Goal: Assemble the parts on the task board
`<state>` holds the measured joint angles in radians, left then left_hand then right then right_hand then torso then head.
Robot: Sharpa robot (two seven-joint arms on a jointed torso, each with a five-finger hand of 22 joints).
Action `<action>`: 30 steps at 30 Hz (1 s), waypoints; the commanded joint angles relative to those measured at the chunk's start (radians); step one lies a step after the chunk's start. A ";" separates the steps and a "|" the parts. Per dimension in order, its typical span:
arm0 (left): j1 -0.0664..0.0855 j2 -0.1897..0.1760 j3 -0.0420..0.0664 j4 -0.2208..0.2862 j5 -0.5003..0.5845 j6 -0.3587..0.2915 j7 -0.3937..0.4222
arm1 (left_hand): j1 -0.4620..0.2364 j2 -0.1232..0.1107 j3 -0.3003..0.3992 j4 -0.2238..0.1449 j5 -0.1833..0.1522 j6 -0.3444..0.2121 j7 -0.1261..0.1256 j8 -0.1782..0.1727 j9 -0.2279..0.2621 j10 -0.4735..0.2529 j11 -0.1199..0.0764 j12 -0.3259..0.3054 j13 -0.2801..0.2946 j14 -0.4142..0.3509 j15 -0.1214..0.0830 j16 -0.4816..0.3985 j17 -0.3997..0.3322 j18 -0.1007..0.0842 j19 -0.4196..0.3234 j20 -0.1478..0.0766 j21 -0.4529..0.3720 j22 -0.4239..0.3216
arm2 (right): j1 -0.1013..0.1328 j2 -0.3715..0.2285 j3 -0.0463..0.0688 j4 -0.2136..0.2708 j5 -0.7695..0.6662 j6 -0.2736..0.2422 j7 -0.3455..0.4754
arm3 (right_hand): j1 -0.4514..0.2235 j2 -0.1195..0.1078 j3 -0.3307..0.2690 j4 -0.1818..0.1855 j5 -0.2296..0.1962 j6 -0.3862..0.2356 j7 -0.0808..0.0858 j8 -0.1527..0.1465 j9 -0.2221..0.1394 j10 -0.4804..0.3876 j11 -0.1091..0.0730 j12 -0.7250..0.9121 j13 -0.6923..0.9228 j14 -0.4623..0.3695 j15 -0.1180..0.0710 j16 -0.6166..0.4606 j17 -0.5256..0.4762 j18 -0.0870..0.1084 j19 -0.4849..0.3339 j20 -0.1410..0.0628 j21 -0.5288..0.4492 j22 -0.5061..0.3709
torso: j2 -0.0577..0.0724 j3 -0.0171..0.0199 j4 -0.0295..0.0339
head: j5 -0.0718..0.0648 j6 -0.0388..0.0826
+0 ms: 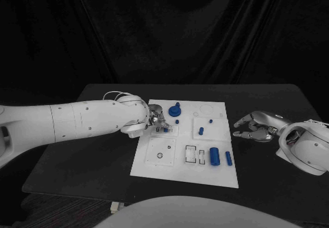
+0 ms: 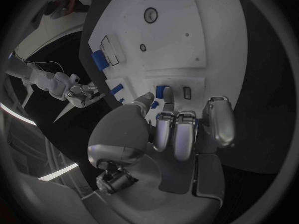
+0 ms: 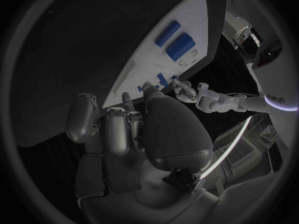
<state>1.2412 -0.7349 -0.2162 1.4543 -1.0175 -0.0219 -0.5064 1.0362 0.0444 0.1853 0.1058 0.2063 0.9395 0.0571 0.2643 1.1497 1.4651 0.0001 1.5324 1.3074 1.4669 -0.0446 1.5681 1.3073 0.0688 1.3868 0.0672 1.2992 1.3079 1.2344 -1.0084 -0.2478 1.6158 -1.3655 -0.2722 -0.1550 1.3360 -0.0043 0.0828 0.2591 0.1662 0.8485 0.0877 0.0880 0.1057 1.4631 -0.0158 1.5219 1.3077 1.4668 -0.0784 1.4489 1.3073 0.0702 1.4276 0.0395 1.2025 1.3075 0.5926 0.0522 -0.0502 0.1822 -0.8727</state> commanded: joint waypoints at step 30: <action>-0.007 0.006 0.001 -0.008 0.004 0.035 0.001 | 0.072 -0.005 0.075 -0.068 0.123 -0.020 -0.004 0.002 -0.018 0.067 -0.013 -0.006 0.228 0.104 -0.012 0.003 0.263 0.004 0.002 -0.011 -0.016 0.155 | -0.007 -0.002 0.001 0.000 -0.002 0.004 -0.011 | 0.015 0.003 -0.001 -0.006 0.009 0.008 -0.001 -0.006 -0.003 0.063 0.006 -0.005 0.208 0.068 0.007 -0.007 0.113 0.007 -0.005 0.002 -0.011 0.159 | 0.000 0.0003 -0.0005 | 0.002 0.000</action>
<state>1.2377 -0.7310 -0.2150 1.4461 -1.0175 -0.0023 -0.5084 1.0990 0.0434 0.2565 0.0386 0.3261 0.9234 0.0519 0.2682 1.1326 1.4650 -0.0066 1.5316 1.3074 1.4671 -0.0519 1.5681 1.3073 0.0689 1.3889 0.0622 1.2889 1.3076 1.2307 -1.0092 -0.2478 1.6156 -1.3655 -0.2719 -0.1550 1.3415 0.0012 0.0828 0.2591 0.1702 0.8485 0.0876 0.0880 0.1034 1.4631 -0.0158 1.5220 1.3078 1.4668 -0.0784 1.4489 1.3074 0.0702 1.4276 0.0395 1.1962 1.3073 0.5924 0.0524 -0.0507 0.1846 -0.8727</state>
